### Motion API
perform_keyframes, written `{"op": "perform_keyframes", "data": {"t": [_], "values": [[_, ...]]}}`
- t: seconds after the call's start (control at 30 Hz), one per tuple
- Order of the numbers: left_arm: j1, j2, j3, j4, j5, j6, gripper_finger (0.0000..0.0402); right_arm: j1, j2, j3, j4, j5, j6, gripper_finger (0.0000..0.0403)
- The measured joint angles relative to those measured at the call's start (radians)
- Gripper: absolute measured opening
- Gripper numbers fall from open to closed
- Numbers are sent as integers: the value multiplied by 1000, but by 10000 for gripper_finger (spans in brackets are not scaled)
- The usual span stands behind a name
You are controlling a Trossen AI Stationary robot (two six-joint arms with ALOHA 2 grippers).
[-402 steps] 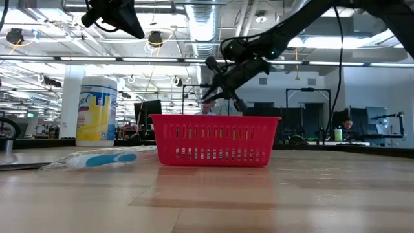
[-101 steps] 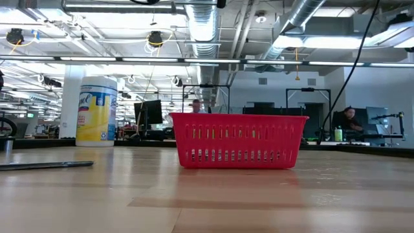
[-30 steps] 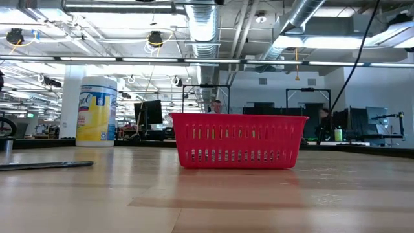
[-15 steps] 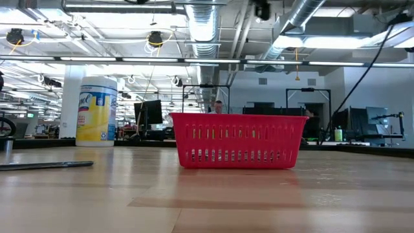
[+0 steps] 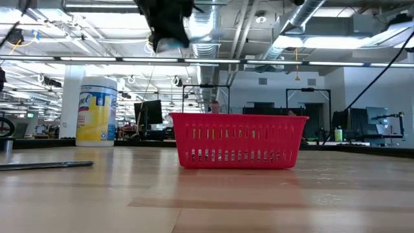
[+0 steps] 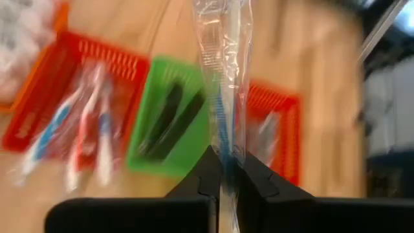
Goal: Pick & Place Travel size toiletries
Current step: Put the blue toothbrush into the top red basket
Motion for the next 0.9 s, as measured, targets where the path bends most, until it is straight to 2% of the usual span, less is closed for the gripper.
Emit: {"op": "perform_keyframes", "data": {"t": [0.17,0.3,0.37,0.5,0.67,0.9], "values": [[34,189,210,-222,-36,181,7,0,-31,0,-65,14,-45,111],[62,314,356,-331,-139,273,7,0,-41,0,-111,53,-74,101],[78,365,416,-358,-184,298,7,0,-42,0,-121,68,-86,98],[115,470,529,-424,-199,301,7,0,-34,0,-123,75,-90,98],[139,586,607,-505,-226,304,7,0,-33,-1,-128,75,-92,98],[102,659,616,-545,-245,337,7,0,-32,-1,-130,76,-119,98]]}}
